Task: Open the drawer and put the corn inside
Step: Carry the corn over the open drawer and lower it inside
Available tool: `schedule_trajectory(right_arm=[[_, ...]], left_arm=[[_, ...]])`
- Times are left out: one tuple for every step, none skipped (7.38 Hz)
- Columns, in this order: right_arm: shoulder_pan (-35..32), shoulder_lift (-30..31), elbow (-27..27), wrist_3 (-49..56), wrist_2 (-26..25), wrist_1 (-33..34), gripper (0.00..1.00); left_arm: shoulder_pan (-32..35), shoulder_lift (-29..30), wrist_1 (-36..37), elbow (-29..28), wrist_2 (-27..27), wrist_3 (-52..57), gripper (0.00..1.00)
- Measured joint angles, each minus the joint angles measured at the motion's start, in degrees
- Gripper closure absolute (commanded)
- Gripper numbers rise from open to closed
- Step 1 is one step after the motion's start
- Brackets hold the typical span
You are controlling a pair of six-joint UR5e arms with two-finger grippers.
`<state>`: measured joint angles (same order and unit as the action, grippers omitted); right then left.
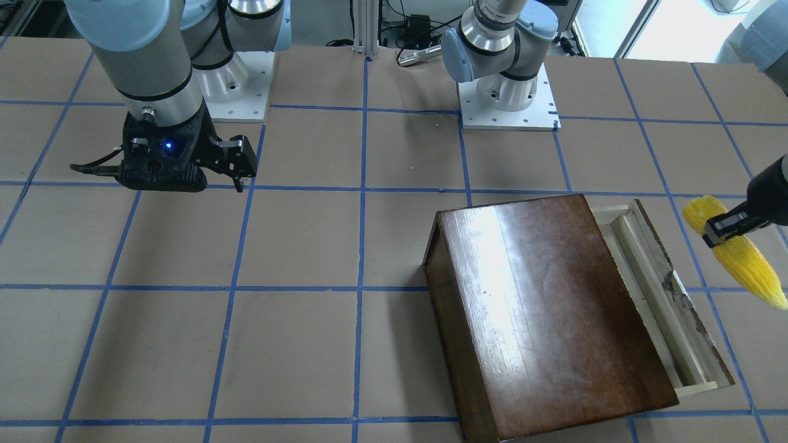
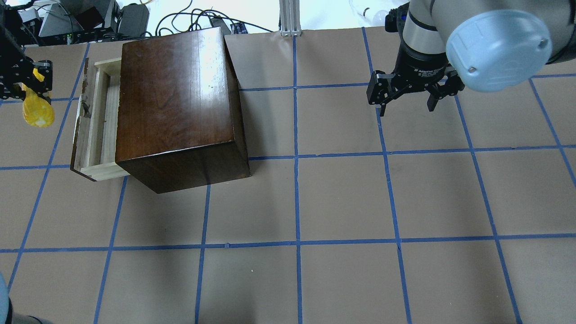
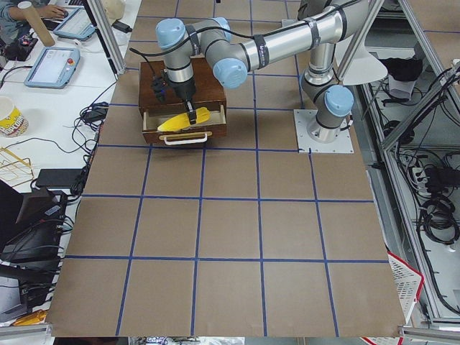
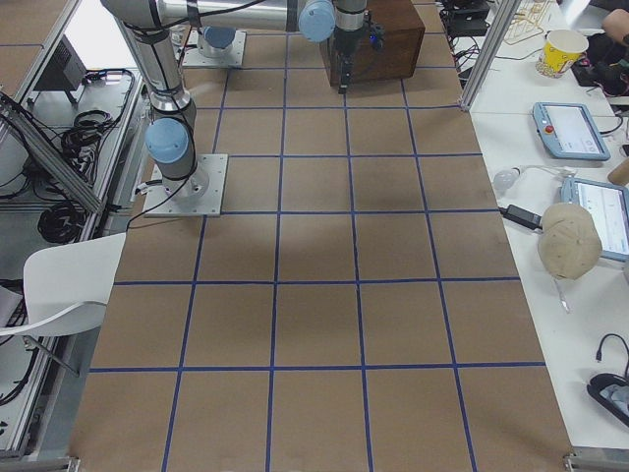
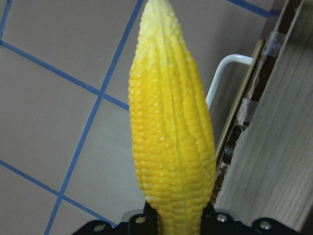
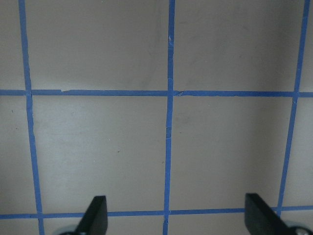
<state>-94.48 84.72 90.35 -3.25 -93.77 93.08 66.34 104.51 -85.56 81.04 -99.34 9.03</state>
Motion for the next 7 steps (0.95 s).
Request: schedule_trajectory(right_arm=[[0.0,0.0,0.0,0.0,0.0,0.0,0.0],[0.0,0.0,0.0,0.0,0.0,0.0,0.0],[0.0,0.0,0.0,0.0,0.0,0.0,0.0],[0.0,0.0,0.0,0.0,0.0,0.0,0.0],[0.0,0.0,0.0,0.0,0.0,0.0,0.0],[0.0,0.0,0.0,0.0,0.0,0.0,0.0],[0.0,0.0,0.0,0.0,0.0,0.0,0.0]], left_arm=[[0.5,0.2,0.0,0.0,0.2,3.3,1.0],[1.0,0.6,0.0,0.1,0.3,7.3,1.0],[1.4,1.1,0.1,0.2,0.9,10.6,1.0],[1.8,1.6,0.4,0.2,1.8,12.0,1.0],[2.6,2.0,0.7,0.1,2.3,12.0,1.0],[3.6,2.4,1.0,0.1,2.4,11.3,1.0],[4.2,2.9,1.5,0.1,2.5,10.9,1.0]])
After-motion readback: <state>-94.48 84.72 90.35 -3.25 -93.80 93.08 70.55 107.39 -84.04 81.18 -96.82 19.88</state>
